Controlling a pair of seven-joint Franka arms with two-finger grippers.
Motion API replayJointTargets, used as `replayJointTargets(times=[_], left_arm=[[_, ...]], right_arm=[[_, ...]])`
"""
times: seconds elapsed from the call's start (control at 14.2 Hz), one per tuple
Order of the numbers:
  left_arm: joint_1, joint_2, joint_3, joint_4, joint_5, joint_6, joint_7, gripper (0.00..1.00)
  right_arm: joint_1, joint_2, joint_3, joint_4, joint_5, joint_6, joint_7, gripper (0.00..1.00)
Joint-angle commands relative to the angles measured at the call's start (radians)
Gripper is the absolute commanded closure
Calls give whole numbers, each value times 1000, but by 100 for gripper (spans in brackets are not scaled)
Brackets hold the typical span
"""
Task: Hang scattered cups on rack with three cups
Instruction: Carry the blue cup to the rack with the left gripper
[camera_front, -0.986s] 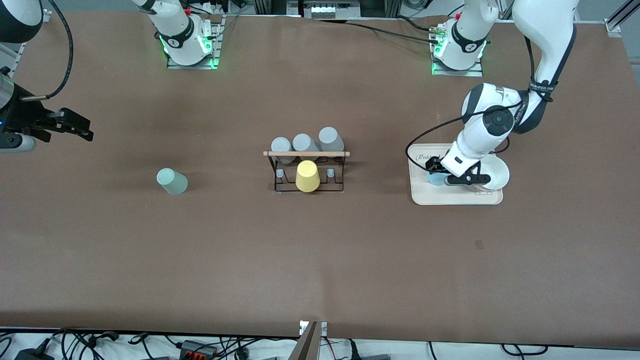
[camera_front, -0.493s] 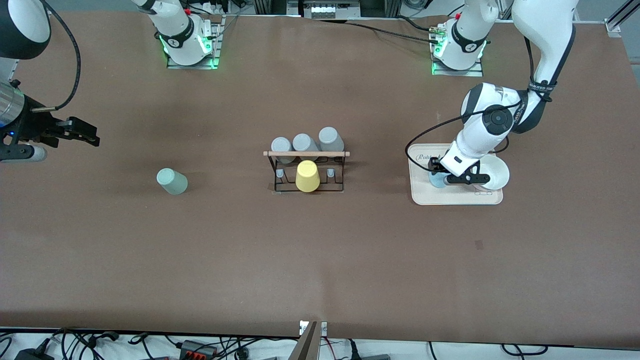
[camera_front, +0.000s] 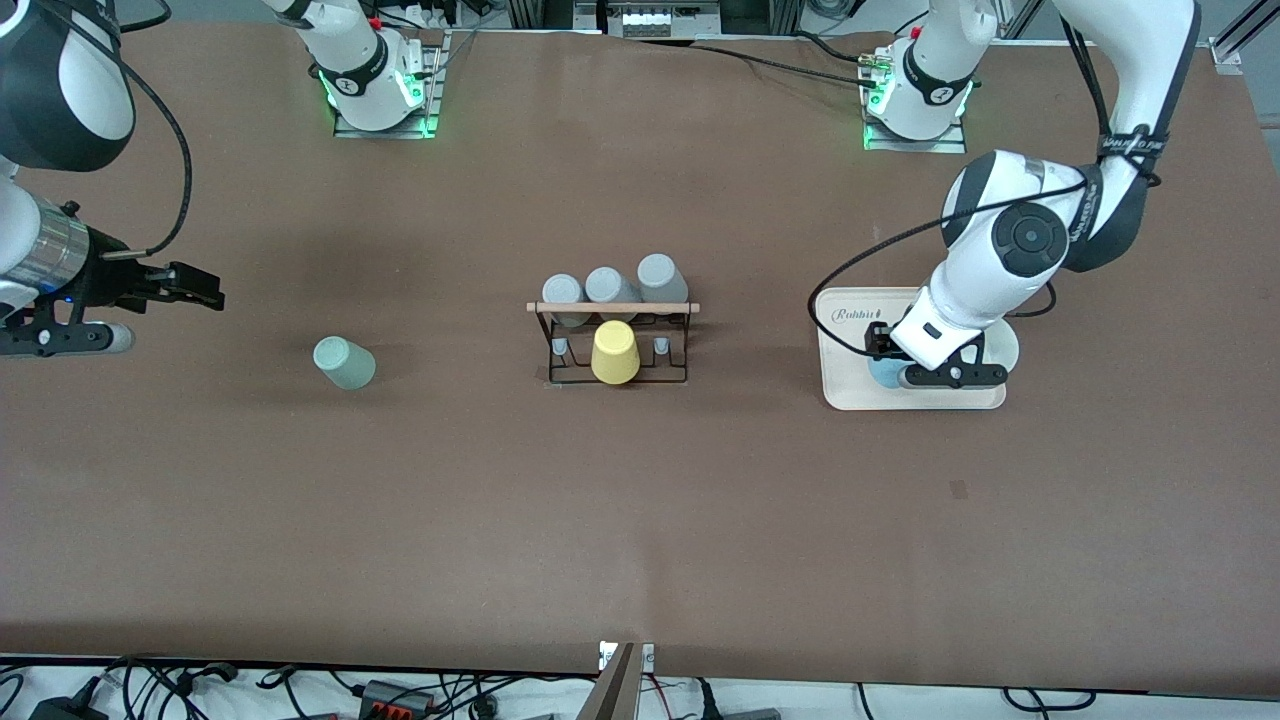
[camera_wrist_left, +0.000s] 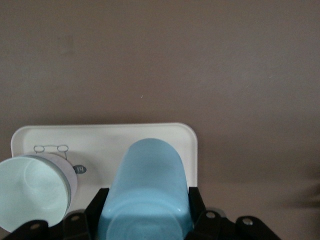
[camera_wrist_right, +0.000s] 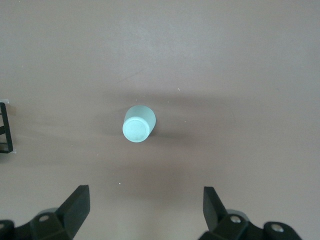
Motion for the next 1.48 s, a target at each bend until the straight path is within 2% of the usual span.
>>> replayJointTargets(times=[0.0,0.07,0.21,0.63,1.41], left_arm=[[-87,139,-12,283,4,-165,-107,57],[-130,182,-12,367,4,-195,-179,57],[-209,244,-12,478,2,-209,-287,59],[-398,376,-8,645,10,-195,-508,59],[-452,413,-11,638,18,-193,-544,59]], right_arm=[[1,-8,4,0,4,13,-3,0],[1,-6,4,-2,6,23,-3,0],[10,43,6,0,7,47,-14,0],[18,38,6,0,3,84,-19,0],[32,44,7,-3,7,89,-2,0]])
